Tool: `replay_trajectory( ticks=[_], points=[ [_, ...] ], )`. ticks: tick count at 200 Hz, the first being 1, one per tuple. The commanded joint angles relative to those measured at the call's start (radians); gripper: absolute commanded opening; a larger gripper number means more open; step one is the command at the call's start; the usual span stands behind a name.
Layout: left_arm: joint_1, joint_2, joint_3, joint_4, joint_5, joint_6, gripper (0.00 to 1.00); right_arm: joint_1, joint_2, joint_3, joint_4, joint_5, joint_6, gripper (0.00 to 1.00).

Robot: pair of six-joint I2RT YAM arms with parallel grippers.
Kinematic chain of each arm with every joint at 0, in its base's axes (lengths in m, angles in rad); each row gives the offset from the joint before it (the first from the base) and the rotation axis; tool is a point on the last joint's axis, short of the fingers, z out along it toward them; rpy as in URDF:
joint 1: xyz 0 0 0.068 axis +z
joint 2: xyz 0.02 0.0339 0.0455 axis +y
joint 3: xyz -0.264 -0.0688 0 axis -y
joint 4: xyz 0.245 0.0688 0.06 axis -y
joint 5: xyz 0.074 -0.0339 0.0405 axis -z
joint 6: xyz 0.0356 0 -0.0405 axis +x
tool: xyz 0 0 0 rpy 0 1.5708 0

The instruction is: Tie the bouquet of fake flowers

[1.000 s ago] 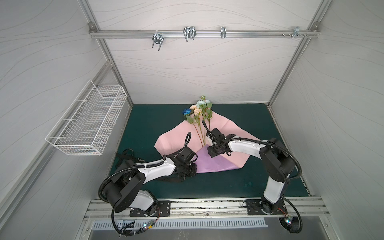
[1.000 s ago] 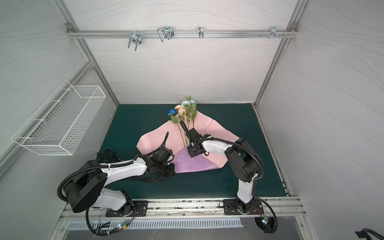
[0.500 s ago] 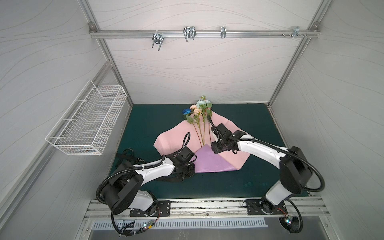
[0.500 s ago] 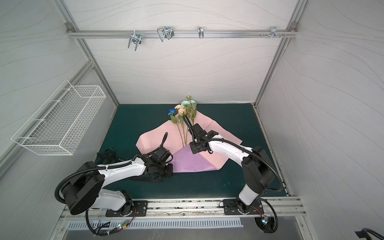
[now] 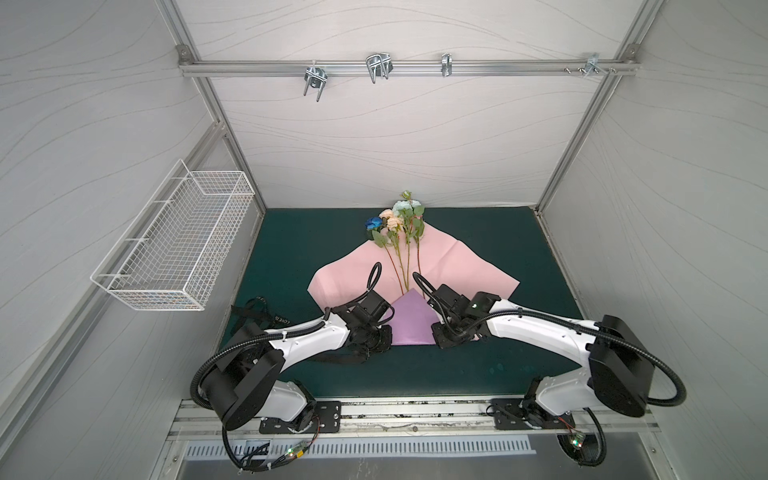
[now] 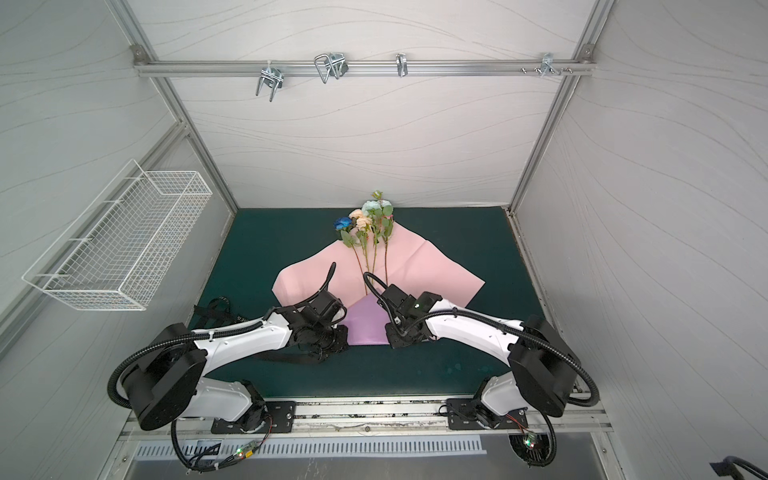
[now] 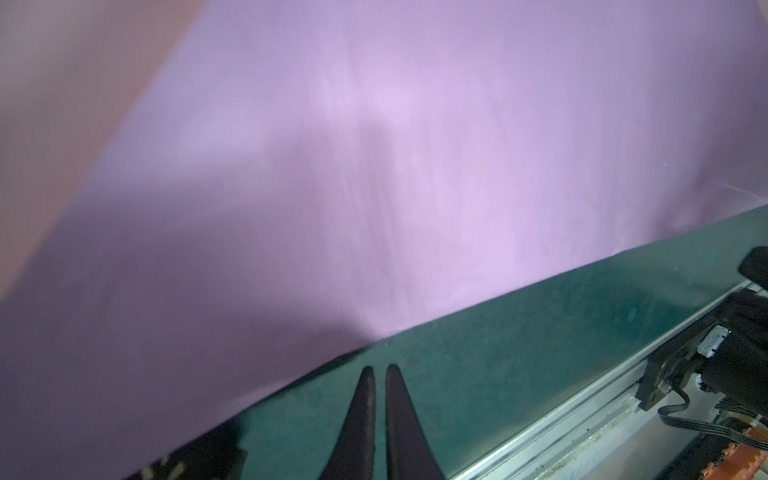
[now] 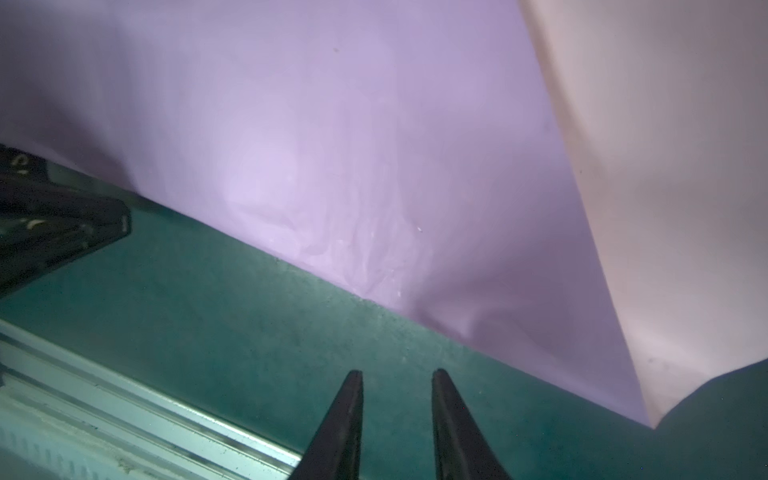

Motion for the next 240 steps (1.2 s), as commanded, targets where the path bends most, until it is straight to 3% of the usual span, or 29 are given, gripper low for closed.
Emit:
replay_trajectory(
  ticks=[1,51,123,200,240],
  points=[
    [0.009,-0.03,0.049,-0.031,-0.02,-0.001,0.1,-0.016,0.022,-0.018,0.003,-0.019,0.028,0.31],
    [0.088,0.048,0.025,0.01,-0.053,0.014,0.06,-0.051,0.089,-0.031,0.038,-0.01,0.004,0.31],
    [0.113,0.101,0.014,0.022,-0.057,0.033,0.04,-0.144,0.098,-0.113,-0.004,0.014,0.03,0.25],
    [0.127,0.054,0.005,-0.015,-0.051,0.03,0.03,-0.349,-0.048,-0.234,-0.071,0.042,0.076,0.16],
    [0.144,-0.023,0.051,-0.084,-0.059,0.029,0.07,-0.363,-0.169,-0.181,-0.133,0.074,0.066,0.17]
  ],
)
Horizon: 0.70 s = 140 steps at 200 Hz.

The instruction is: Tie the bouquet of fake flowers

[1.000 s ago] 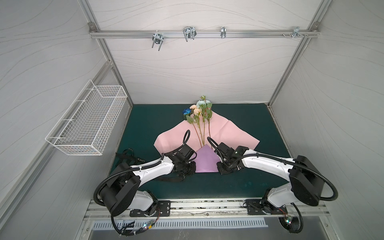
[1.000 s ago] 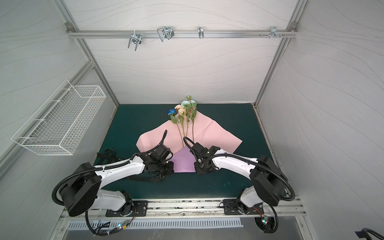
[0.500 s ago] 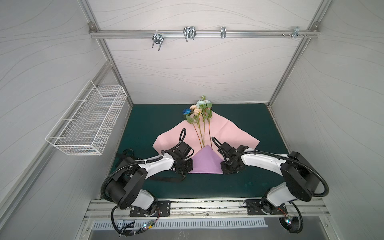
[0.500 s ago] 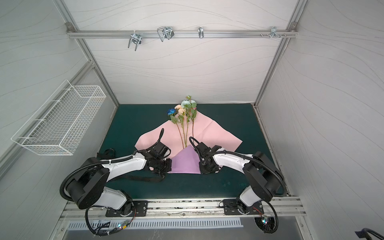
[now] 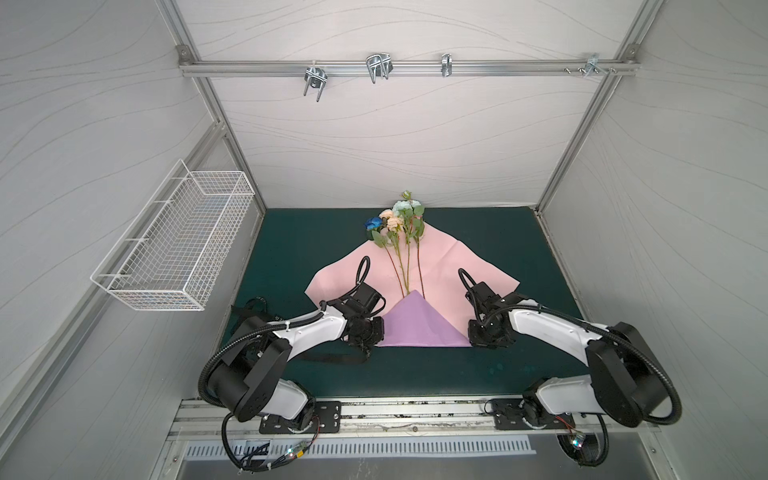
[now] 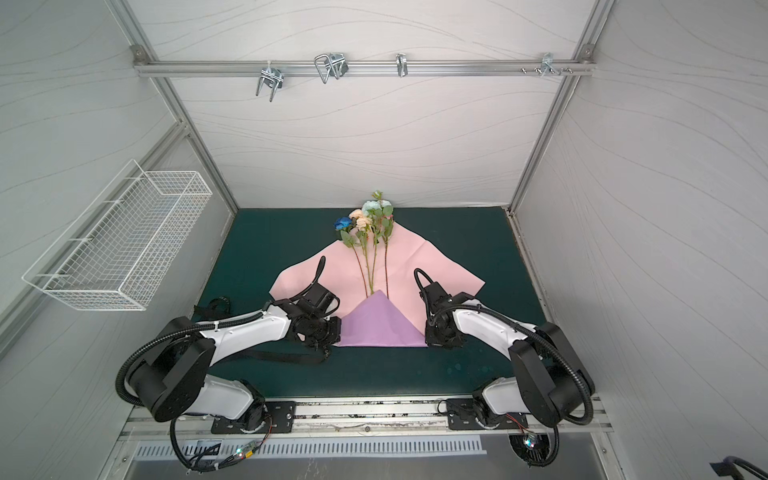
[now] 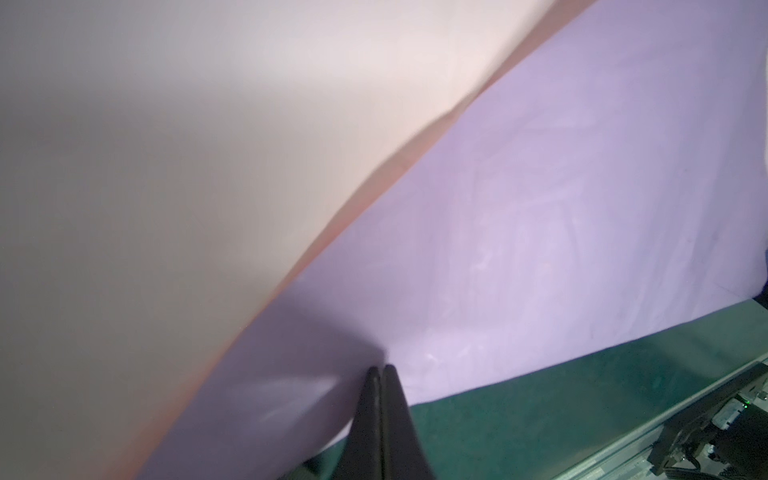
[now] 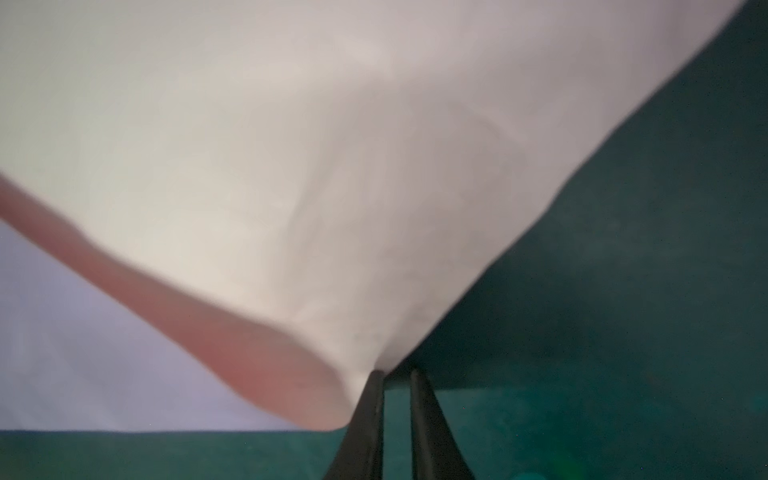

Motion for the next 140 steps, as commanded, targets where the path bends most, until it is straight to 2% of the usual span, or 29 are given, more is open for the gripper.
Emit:
replay_trajectory(
  ticks=[1,24,35,47,58,79,97,140],
  points=[
    [0.013,-0.063,0.042,-0.071,-0.026,0.004,0.07,-0.003,-0.08,0.038,-0.096,0.042,0.009,0.17],
    [0.039,-0.144,0.108,-0.151,-0.088,0.005,0.19,-0.003,-0.177,0.098,-0.128,0.058,-0.013,0.22],
    [0.072,-0.185,0.137,-0.191,-0.134,0.001,0.28,-0.001,-0.209,0.124,-0.136,0.061,-0.018,0.23],
    [0.136,-0.223,0.156,-0.223,-0.203,-0.004,0.37,0.007,-0.234,0.148,-0.13,0.055,-0.032,0.25],
    [0.211,-0.247,0.161,-0.235,-0.251,-0.019,0.5,0.024,-0.241,0.165,-0.116,0.049,-0.048,0.26],
    [0.363,-0.273,0.149,-0.221,-0.264,-0.065,0.7,0.098,-0.217,0.2,-0.096,0.078,-0.061,0.28],
    [0.432,-0.288,0.12,-0.192,-0.2,-0.1,0.76,0.169,-0.173,0.229,-0.085,0.117,-0.075,0.31],
    [0.457,-0.309,-0.002,-0.154,-0.161,-0.173,0.81,0.289,-0.068,0.276,-0.03,0.154,-0.106,0.38]
  ],
)
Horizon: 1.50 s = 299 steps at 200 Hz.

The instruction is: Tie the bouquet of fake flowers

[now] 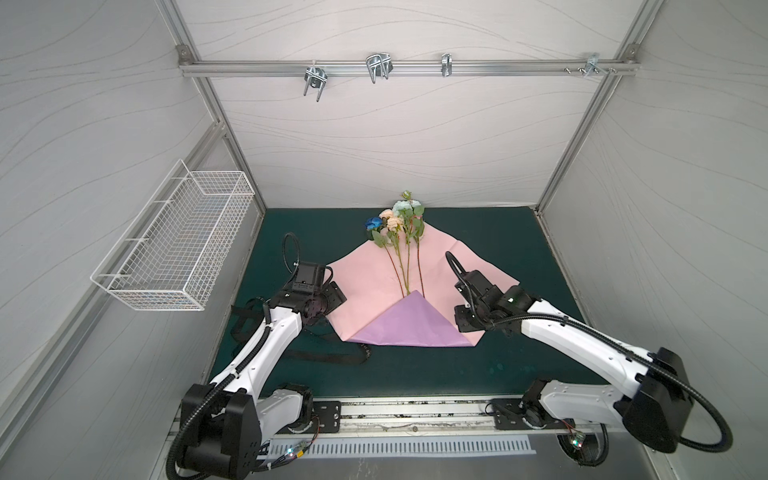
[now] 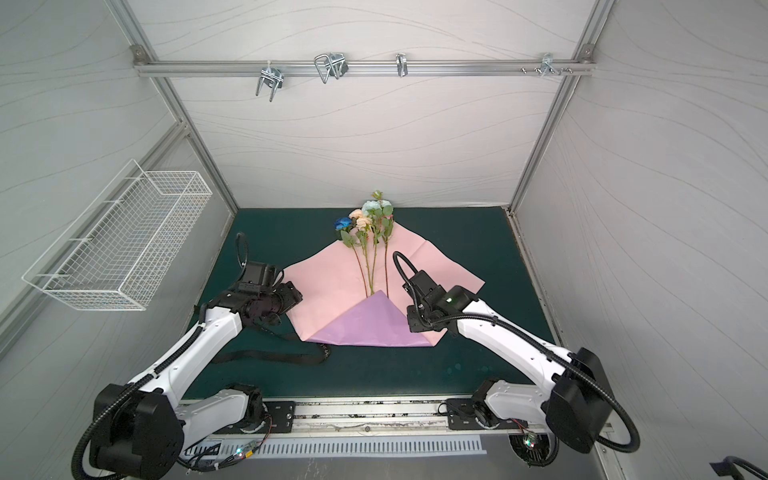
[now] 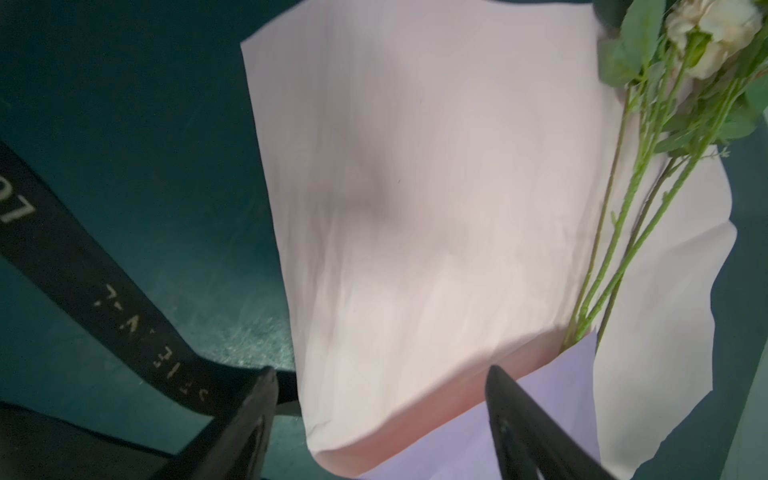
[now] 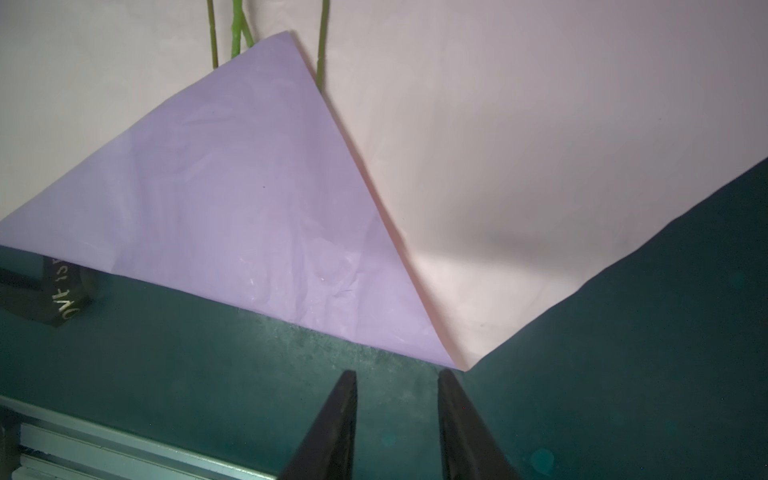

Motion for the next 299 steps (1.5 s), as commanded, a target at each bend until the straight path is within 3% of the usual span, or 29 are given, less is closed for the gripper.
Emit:
replay_trajectory(
  ticks=[1,91,148,209,247,299],
  points=[
    [0.016,-0.01,-0.058,0.015,0.033,-0.064,0.81,0.049,0.045,0.034,0.027,0.042,-0.025,0.38],
    [0.026,0.104,-0.199,0.324,0.193,-0.048,0.8,0.102,0.221,0.084,0.134,-0.031,-0.038,0.36],
    [0.029,0.156,-0.232,0.462,0.209,-0.054,0.79,0.1,0.266,0.103,0.139,-0.036,-0.045,0.36],
    [0.031,-0.003,-0.335,0.649,0.218,-0.086,0.73,0.102,0.288,0.101,0.211,-0.077,-0.065,0.36],
    [0.03,-0.026,-0.327,0.774,0.306,-0.077,0.7,0.102,0.33,0.111,0.254,-0.106,-0.075,0.36],
    [0.029,-0.055,-0.259,0.686,0.328,-0.02,0.6,0.102,0.379,0.132,0.297,-0.125,-0.077,0.35]
  ],
)
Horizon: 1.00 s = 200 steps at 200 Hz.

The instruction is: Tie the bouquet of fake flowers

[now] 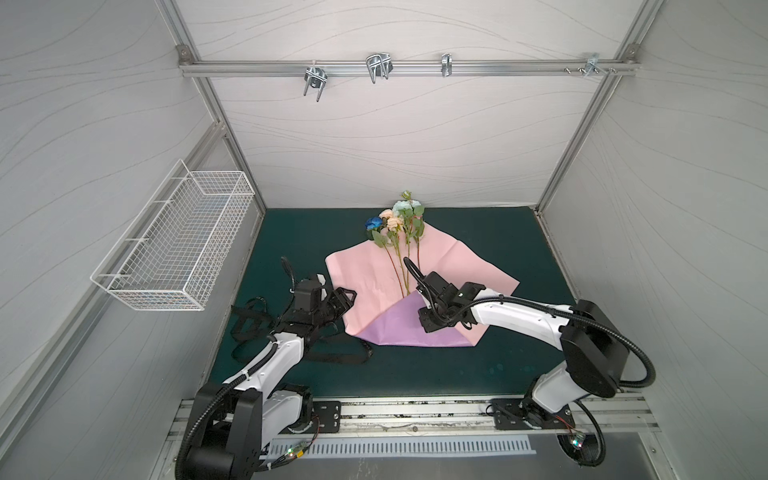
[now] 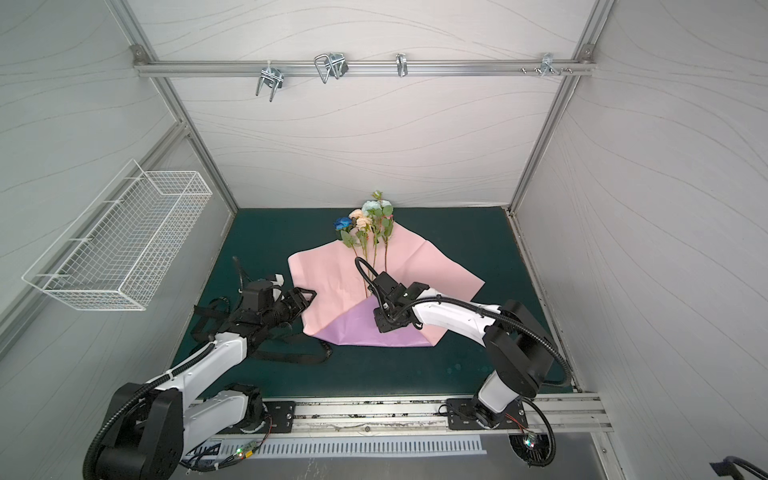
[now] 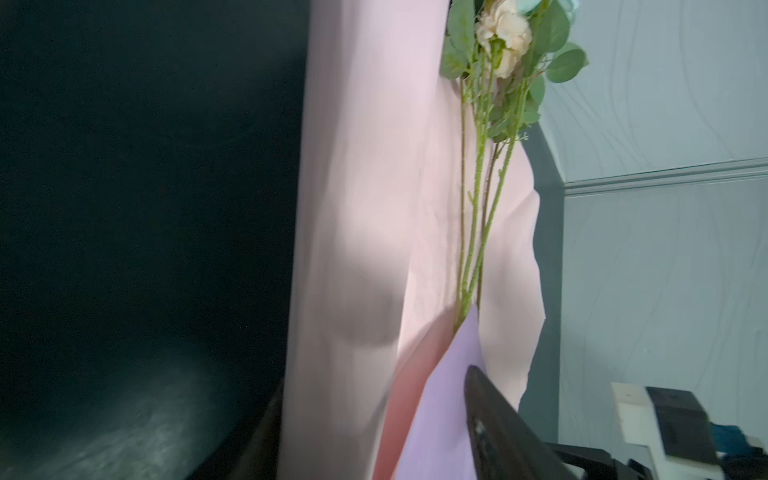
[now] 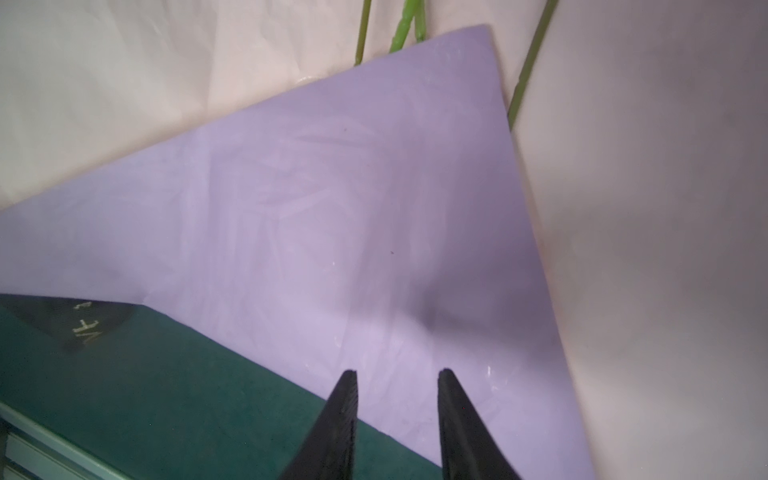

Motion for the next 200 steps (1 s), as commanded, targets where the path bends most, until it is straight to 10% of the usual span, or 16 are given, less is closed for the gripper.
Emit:
replay_trajectory(
  ticks=[1,114,200],
  points=[
    [0.002,-0.013,0.058,-0.006,0.019,0.032,0.59,0.005,0.027,0.038,0.043,-0.033,-0.014,0.35],
    [0.011,-0.185,-0.047,-0.066,-0.144,-0.089,0.57,0.159,0.247,0.225,0.135,-0.125,-0.091,0.27],
    [0.017,-0.057,0.001,-0.026,-0.084,-0.063,0.25,0.173,0.348,0.286,0.118,-0.131,-0.097,0.16]
  ],
)
